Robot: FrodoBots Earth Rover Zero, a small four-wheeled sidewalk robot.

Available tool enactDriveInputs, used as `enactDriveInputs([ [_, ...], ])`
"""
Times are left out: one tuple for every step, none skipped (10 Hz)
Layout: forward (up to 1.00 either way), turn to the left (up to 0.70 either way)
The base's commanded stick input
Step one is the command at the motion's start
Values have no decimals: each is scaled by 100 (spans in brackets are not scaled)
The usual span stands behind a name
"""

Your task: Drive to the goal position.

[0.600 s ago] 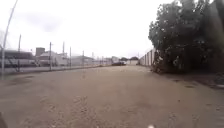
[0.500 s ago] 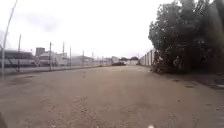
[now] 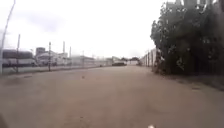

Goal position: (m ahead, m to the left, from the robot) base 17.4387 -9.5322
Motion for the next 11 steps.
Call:
enactDriveInputs([
  [70, 0],
  [70, 0],
  [70, 0],
  [70, 0],
  [70, 0],
  [100, 0],
  [100, 0],
  [100, 0],
  [100, 0],
  [100, 0],
  [100, 0],
])
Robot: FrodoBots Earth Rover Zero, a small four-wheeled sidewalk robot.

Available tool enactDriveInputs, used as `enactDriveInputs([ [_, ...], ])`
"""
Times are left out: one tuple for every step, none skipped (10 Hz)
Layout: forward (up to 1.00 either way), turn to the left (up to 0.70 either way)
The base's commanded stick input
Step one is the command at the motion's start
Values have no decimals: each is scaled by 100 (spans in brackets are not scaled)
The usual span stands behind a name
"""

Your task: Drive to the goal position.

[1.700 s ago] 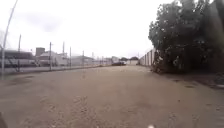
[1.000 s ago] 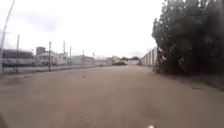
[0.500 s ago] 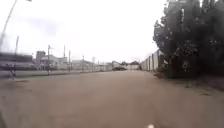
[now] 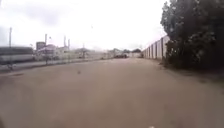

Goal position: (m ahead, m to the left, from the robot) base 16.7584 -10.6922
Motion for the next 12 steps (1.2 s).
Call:
enactDriveInputs([
  [100, 0],
  [100, 0],
  [100, 0],
  [100, 0],
  [100, 0],
  [100, 0],
  [100, 0],
  [100, 0],
  [100, 0],
  [100, 0],
  [100, 0],
  [100, 0],
])
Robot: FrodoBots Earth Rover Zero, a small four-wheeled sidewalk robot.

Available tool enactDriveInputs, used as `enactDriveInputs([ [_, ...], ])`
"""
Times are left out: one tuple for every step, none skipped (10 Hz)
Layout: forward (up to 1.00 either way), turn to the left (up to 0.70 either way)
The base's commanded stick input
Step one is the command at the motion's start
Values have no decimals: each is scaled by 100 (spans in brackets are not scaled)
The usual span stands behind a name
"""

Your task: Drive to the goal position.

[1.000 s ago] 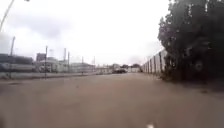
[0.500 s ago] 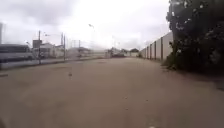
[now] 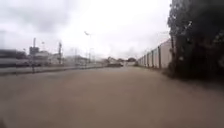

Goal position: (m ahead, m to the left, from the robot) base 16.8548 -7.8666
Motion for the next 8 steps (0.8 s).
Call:
enactDriveInputs([
  [100, 0],
  [100, 0],
  [100, 0],
  [100, 0],
  [100, 0],
  [100, 0],
  [100, 0],
  [100, 0],
])
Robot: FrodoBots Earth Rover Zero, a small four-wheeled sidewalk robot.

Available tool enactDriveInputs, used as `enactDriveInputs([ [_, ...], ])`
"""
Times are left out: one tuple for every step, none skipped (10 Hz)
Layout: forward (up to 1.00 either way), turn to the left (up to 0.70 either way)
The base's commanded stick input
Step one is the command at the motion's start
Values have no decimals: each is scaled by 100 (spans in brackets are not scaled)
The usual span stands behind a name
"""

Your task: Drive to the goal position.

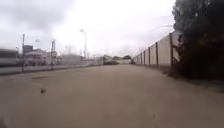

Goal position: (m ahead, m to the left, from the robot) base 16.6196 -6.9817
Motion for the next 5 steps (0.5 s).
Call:
enactDriveInputs([
  [100, 0],
  [100, 0],
  [100, 0],
  [100, 0],
  [100, 0],
])
